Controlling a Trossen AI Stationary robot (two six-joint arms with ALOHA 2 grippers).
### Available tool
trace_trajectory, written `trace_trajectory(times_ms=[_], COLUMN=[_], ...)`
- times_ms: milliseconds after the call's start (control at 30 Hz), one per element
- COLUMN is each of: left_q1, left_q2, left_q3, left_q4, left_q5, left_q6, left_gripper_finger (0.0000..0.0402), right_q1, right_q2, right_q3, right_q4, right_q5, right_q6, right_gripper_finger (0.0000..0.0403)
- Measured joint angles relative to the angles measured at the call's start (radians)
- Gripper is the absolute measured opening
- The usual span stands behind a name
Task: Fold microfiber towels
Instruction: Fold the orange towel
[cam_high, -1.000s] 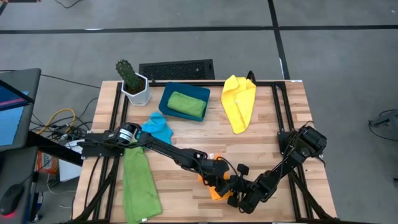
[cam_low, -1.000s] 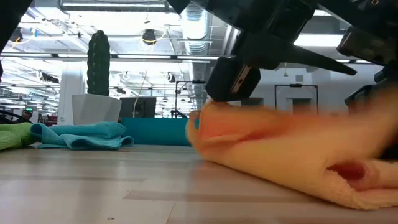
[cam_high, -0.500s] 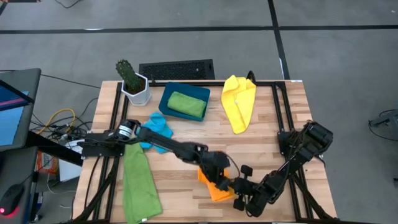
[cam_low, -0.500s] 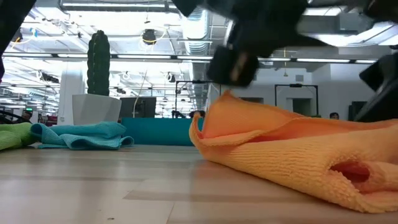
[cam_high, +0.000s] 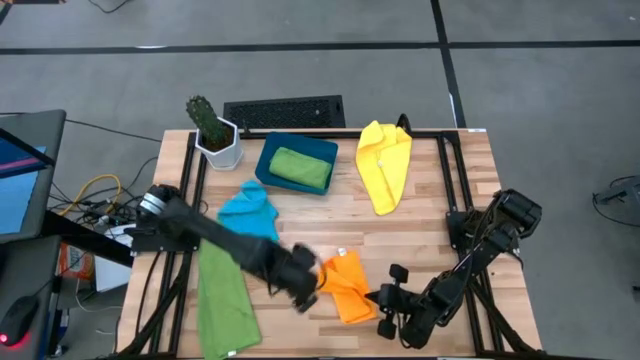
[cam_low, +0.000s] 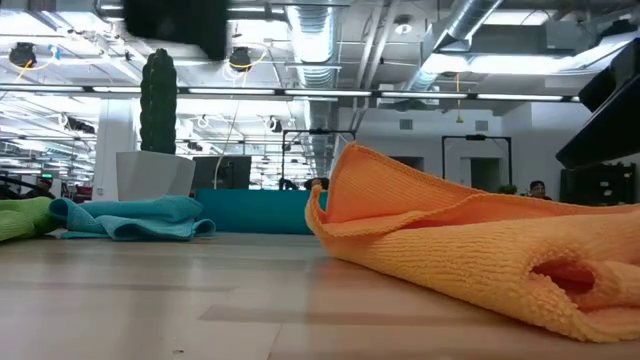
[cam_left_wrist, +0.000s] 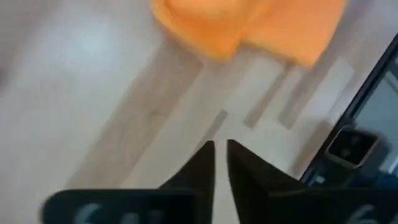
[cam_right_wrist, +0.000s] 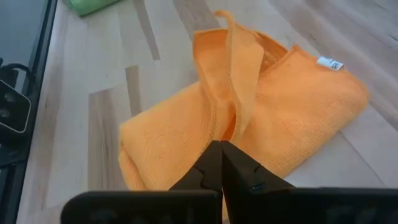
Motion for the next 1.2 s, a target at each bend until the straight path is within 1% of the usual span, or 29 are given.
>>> trace_trajectory(times_ms=[67,167,233,267,400,533,667,833,967,1200], left_q1=[-0.018,-0.017,-0.012,-0.007,0.026,0.073,0.119,0.161,0.188,0.235], left_q2=[0.010,0.045,0.073,0.085,0.141,0.162,0.167,0.165,0.169,0.172], left_q3=[-0.091,-0.204,-0.250,-0.262,-0.275,-0.272,-0.261,-0.171,-0.120,-0.114], left_q4=[0.121,0.290,0.381,0.424,0.478,0.609,0.585,0.578,0.577,0.609], left_q5=[0.002,0.005,0.007,0.006,0.003,0.048,0.061,0.094,0.061,0.031], left_q6=[-0.014,-0.041,-0.042,-0.041,-0.026,0.014,0.029,0.089,0.140,0.181], left_gripper_finger=[0.0011,0.0006,0.0003,0.0002,0.0001,0.0000,0.0000,0.0000,0.0000,0.0000], right_q1=[-0.002,-0.002,0.000,0.000,0.000,0.000,0.000,0.000,0.000,0.000], right_q2=[0.000,0.000,0.000,0.000,0.000,0.000,0.000,0.000,0.000,0.000], right_q3=[0.000,0.000,0.001,0.001,0.001,0.001,0.001,0.001,0.001,0.001], right_q4=[0.000,0.001,0.001,0.001,0.001,-0.001,-0.010,-0.017,-0.022,-0.009], right_q5=[0.001,0.001,0.001,0.001,0.001,0.001,-0.002,-0.002,-0.002,0.002], right_q6=[0.002,0.008,0.008,0.008,0.008,0.018,0.035,0.036,0.038,0.053], right_gripper_finger=[0.0027,0.0028,0.0027,0.0026,0.0022,0.0022,0.0027,0.0026,0.0022,0.0028])
